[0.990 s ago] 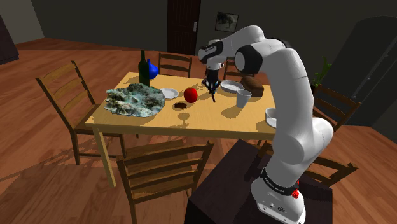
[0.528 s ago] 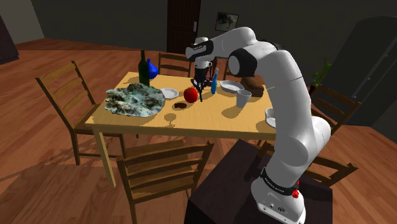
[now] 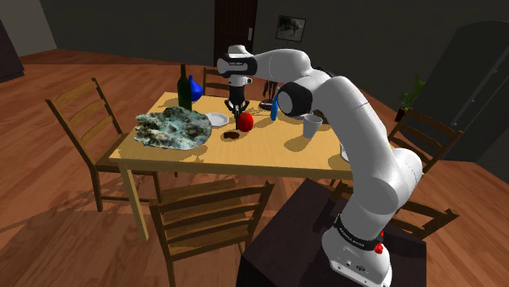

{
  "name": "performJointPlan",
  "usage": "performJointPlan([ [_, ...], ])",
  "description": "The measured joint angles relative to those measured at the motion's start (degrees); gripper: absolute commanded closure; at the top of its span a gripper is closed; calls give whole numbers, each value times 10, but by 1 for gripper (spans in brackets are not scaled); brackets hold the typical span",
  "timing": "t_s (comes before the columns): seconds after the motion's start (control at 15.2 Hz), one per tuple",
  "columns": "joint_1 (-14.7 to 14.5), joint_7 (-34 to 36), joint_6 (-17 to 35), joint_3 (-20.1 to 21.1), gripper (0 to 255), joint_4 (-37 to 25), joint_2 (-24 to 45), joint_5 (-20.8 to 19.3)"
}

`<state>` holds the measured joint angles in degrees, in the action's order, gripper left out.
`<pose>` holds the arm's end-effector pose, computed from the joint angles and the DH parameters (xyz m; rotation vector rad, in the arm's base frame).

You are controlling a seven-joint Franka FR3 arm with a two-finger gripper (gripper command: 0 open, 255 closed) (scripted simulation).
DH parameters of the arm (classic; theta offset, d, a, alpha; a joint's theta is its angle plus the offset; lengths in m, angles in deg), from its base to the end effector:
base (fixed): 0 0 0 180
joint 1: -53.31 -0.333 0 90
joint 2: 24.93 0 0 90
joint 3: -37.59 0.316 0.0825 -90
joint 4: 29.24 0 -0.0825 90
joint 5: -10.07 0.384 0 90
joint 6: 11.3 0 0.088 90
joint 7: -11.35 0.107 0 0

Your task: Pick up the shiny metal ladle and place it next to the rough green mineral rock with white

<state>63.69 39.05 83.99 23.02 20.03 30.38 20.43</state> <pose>0.7332 -0.2337 0.3184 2.8143 -1.2846 -0.2162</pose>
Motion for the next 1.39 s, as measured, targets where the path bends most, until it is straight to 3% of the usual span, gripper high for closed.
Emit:
performJointPlan([
  [0.07,-1,8,-14,3,255,-32,18,1],
  [0.33,-6,15,-1,5,255,-33,33,3],
  [1.39,-12,13,91,10,255,22,71,9],
])
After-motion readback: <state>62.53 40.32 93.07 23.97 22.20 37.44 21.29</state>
